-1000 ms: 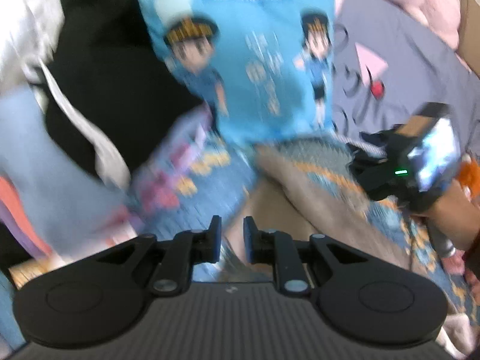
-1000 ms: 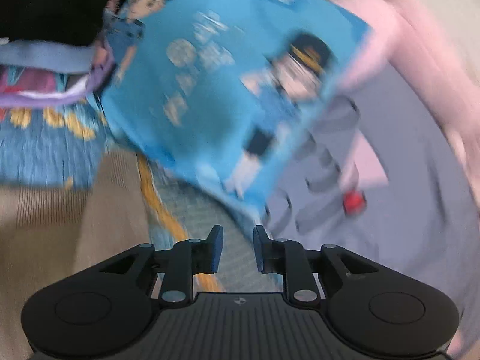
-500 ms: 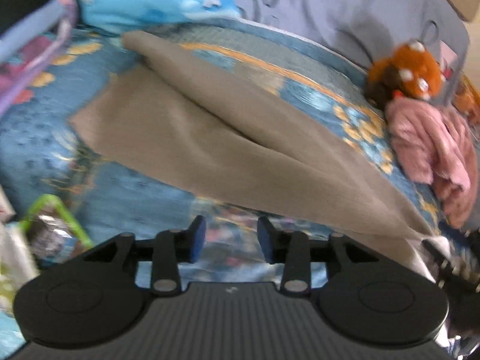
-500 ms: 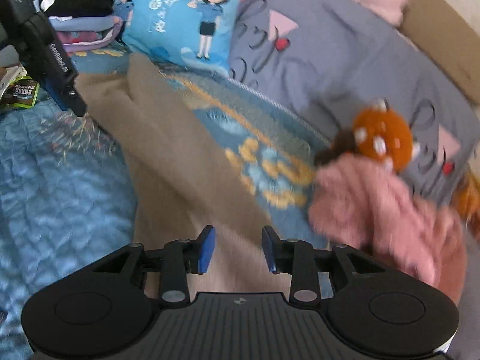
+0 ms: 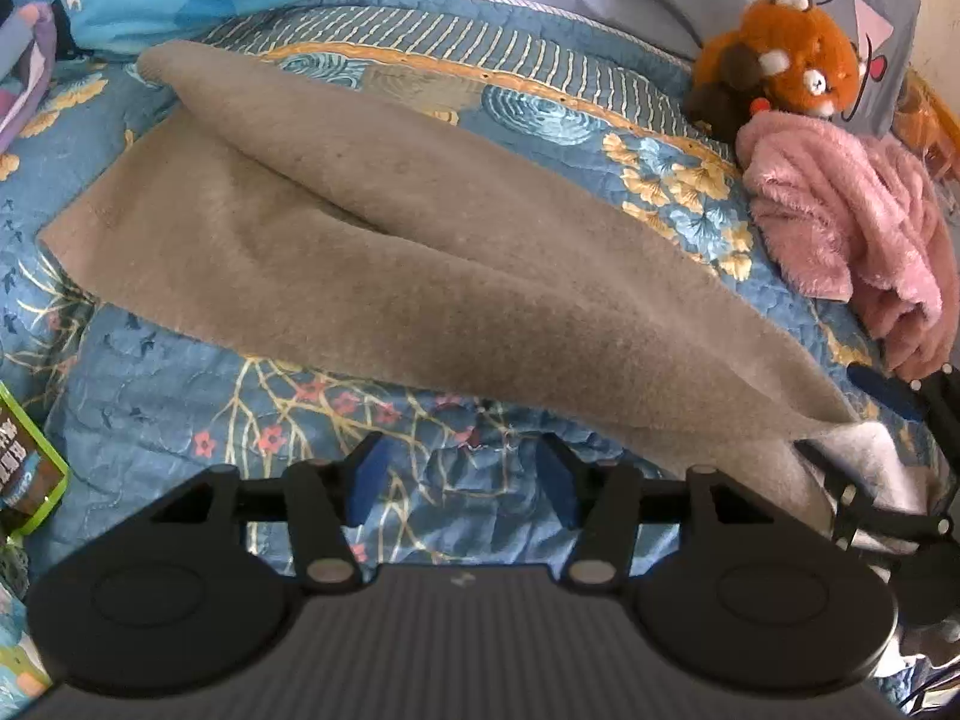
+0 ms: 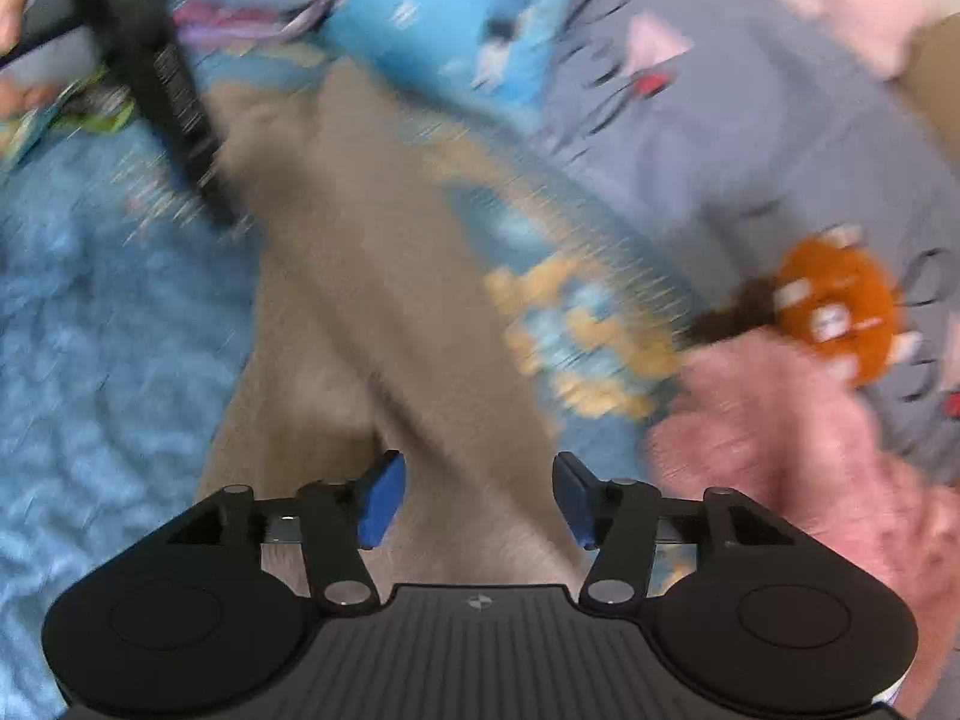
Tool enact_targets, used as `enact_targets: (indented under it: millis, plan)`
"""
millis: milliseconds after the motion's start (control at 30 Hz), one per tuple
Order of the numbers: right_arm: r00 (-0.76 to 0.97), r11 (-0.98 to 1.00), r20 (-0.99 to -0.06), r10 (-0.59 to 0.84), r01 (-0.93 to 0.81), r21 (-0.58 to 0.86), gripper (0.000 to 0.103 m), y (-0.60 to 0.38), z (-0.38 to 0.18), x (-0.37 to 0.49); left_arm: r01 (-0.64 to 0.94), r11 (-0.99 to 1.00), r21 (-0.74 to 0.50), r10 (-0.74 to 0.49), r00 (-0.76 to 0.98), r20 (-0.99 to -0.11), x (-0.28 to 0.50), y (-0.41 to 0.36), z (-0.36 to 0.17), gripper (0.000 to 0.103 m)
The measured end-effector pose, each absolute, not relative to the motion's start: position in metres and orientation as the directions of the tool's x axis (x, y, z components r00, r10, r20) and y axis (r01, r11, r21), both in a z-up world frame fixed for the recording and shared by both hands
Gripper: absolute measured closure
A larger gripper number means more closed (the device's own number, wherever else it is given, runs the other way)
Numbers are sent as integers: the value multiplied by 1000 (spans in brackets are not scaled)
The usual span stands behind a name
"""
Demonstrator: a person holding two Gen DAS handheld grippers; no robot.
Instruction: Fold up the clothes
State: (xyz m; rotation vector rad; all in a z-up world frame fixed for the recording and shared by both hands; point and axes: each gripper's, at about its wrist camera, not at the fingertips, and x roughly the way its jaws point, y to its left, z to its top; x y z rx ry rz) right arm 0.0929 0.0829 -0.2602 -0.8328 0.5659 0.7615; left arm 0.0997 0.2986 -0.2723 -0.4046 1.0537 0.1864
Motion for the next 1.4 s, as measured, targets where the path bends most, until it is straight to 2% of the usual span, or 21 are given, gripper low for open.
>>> enact_targets:
  millis: [33, 100, 167, 367, 567, 733, 833, 900, 967, 1000, 1033, 1100, 1167, 1267, 1400]
  plan:
    - [579, 420, -729, 366, -801, -426, 59, 82, -263, 95, -341, 911, -231, -40, 485, -874, 100, 298, -272, 44]
    - [544, 390, -758, 361, -826, -407, 99, 79, -265, 96, -344, 909, -234, -42, 484, -874, 98, 298, -271, 44]
    - [572, 413, -745, 345, -805, -427, 100, 77, -258, 91, -348, 906, -239, -44, 485, -873, 96, 298, -270, 44]
    - [622, 504, -645, 443, -768, -395, 100, 61, -211, 32, -376, 894, -243, -33, 486, -873, 74, 300, -269, 44]
    - [492, 444, -717, 494, -852, -278, 100, 70, -222, -39, -435, 855, -284, -45, 482, -875, 53, 306, -276, 41]
    - [378, 502, -747, 546, -862, -69, 100, 95, -236, -70, -465, 844, -267, -8, 487, -874, 26, 312, -265, 41]
    - [304, 440, -769, 562, -897, -33, 100, 114, -243, -85, -475, 846, -244, 24, 490, -871, 10, 318, -255, 41]
    - [261, 412, -790, 554, -911, -12, 97, 121, -247, -86, -481, 843, -242, 35, 497, -867, 2, 322, -248, 41]
    - [230, 390, -806, 546, -921, 1, 89, 125, -249, -86, -482, 843, -239, 40, 499, -866, -2, 321, -244, 41]
    - [246, 391, -804, 542, -920, -18, 85, 123, -245, -85, -482, 844, -237, 42, 499, -866, -3, 320, -243, 41]
    - [273, 393, -798, 537, -918, -49, 76, 119, -240, -83, -480, 846, -233, 44, 497, -866, -4, 319, -242, 41]
    - [347, 414, -762, 546, -903, -115, 69, 106, -224, -74, -470, 854, -224, 47, 497, -866, -6, 315, -240, 41]
    - [428, 445, -711, 558, -878, -179, 53, 91, -207, -62, -463, 859, -219, 49, 499, -865, -6, 312, -240, 41]
    - [533, 522, -664, 524, -817, -245, 47, 70, -197, -24, -461, 859, -222, 46, 502, -863, -7, 311, -240, 41]
    - [631, 631, -674, 385, -712, -307, 48, 60, -216, 61, -463, 860, -215, 54, 503, -863, -7, 313, -240, 41]
